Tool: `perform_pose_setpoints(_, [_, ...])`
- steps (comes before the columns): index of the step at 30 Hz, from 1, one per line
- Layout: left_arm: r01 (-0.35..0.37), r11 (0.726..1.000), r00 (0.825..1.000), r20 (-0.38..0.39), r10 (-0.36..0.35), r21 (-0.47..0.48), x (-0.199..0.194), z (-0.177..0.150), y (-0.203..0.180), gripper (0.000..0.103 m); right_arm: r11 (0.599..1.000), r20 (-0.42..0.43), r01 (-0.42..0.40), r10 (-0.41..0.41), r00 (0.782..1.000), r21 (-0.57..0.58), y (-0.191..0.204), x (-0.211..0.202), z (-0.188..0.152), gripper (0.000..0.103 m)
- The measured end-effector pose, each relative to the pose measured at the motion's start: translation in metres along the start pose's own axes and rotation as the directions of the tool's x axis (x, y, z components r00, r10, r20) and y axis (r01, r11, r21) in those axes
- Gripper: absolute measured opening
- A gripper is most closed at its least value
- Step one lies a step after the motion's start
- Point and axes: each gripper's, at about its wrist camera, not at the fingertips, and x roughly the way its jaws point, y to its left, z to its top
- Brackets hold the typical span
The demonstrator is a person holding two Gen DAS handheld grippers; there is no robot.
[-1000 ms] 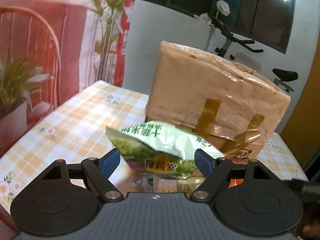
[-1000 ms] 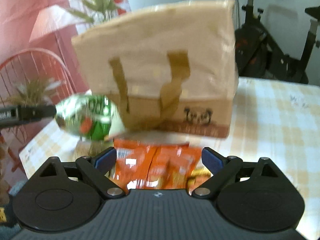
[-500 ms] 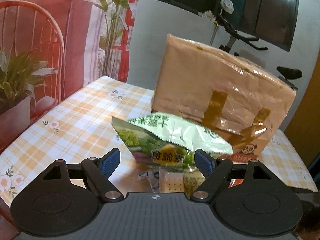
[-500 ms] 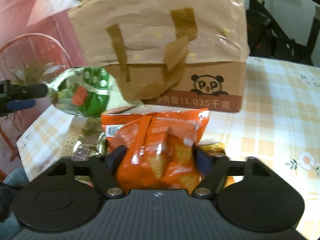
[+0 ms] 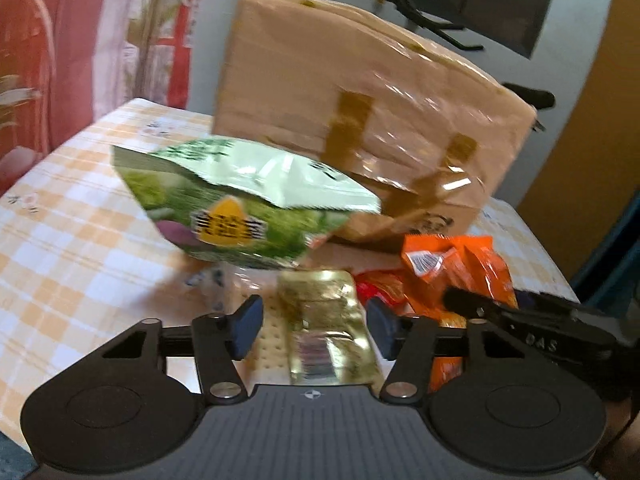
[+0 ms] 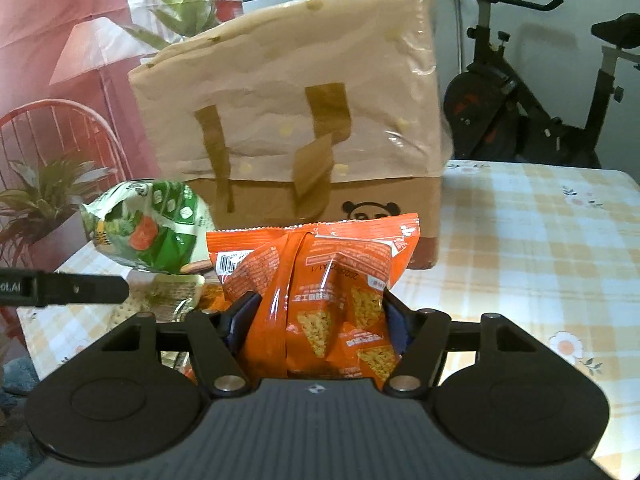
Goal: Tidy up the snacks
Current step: 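Grasp the orange chip bag with the right tool while the left tool grasps a small clear packet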
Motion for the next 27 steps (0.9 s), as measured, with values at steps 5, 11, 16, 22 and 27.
perform_pose_setpoints(5, [-0.019, 0.999, 0.999, -0.029, 0.020, 0.035, 0.012, -0.006, -0.009, 0.056, 1.000, 0.015, 0.004, -0.004, 1.000, 0.026, -0.006, -0.003, -0.002, 0.067])
perform_pose_setpoints(11, [-0.069, 0.995, 0.997, -0.041, 0.072, 0.072, 0.030, -0.003, -0.017, 0.056, 0.999, 0.027, -0.001, 0.000, 1.000, 0.049, -0.013, -0.005, -0.003, 0.067])
perform_pose_setpoints(16, [-0.090, 0.987, 0.993, -0.061, 0.099, 0.132, 0.042, -0.003, -0.033, 0.062, 0.997, 0.039, 0.004, -0.007, 0.999, 0.076, -0.017, -0.007, -0.004, 0.067])
perform_pose_setpoints(22, [-0.123, 0.966, 0.988, -0.062, 0.140, 0.230, 0.057, -0.010, -0.052, 0.062, 0.995, 0.045, 0.006, -0.011, 0.999, 0.097, -0.022, -0.008, -0.004, 0.067])
perform_pose_setpoints(27, [-0.060, 0.987, 0.990, -0.113, 0.078, 0.150, 0.058, -0.019, -0.039, 0.046, 0.994, 0.047, 0.006, -0.011, 0.999, 0.109, -0.024, -0.009, -0.006, 0.067])
